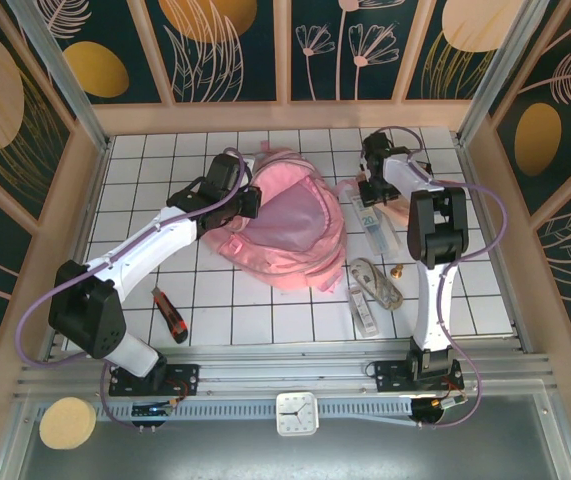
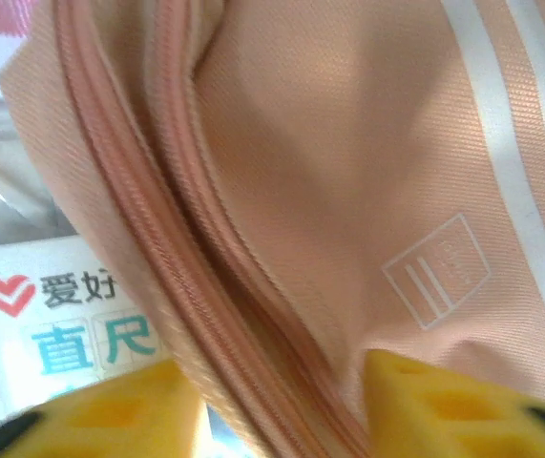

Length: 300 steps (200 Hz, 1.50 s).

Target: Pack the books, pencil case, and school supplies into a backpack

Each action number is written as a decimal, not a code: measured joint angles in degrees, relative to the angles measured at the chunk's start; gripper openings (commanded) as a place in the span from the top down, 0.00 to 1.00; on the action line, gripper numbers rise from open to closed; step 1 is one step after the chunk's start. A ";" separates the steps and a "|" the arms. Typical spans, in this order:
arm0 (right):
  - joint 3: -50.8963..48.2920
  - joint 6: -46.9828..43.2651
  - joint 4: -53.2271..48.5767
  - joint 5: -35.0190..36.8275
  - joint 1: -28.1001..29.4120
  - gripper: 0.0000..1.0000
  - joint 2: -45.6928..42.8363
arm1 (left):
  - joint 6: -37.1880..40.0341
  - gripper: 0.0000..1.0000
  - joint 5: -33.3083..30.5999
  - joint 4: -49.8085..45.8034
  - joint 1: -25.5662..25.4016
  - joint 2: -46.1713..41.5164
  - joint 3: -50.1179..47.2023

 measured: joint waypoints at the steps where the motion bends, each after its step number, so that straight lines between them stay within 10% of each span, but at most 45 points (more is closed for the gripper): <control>1: 0.02 0.11 0.00 0.00 0.00 0.78 0.00 | -0.04 1.00 0.00 -0.04 0.00 0.00 0.02; 83: 1.11 1.11 -1.99 -1.66 0.00 1.00 -4.20 | -1.16 1.00 0.72 -0.17 0.00 0.00 0.24; 138: 1.20 16.61 -1.14 -21.86 0.15 1.00 -25.64 | -3.56 1.00 3.15 1.03 0.11 0.20 0.24; 211: -36.41 60.11 38.01 -45.62 12.13 1.00 -34.34 | -6.71 1.00 5.60 3.21 0.22 0.20 -0.61; 300: -40.37 90.33 74.07 -39.91 18.97 1.00 -19.52 | -8.85 1.00 6.10 7.96 -0.85 -4.22 -4.70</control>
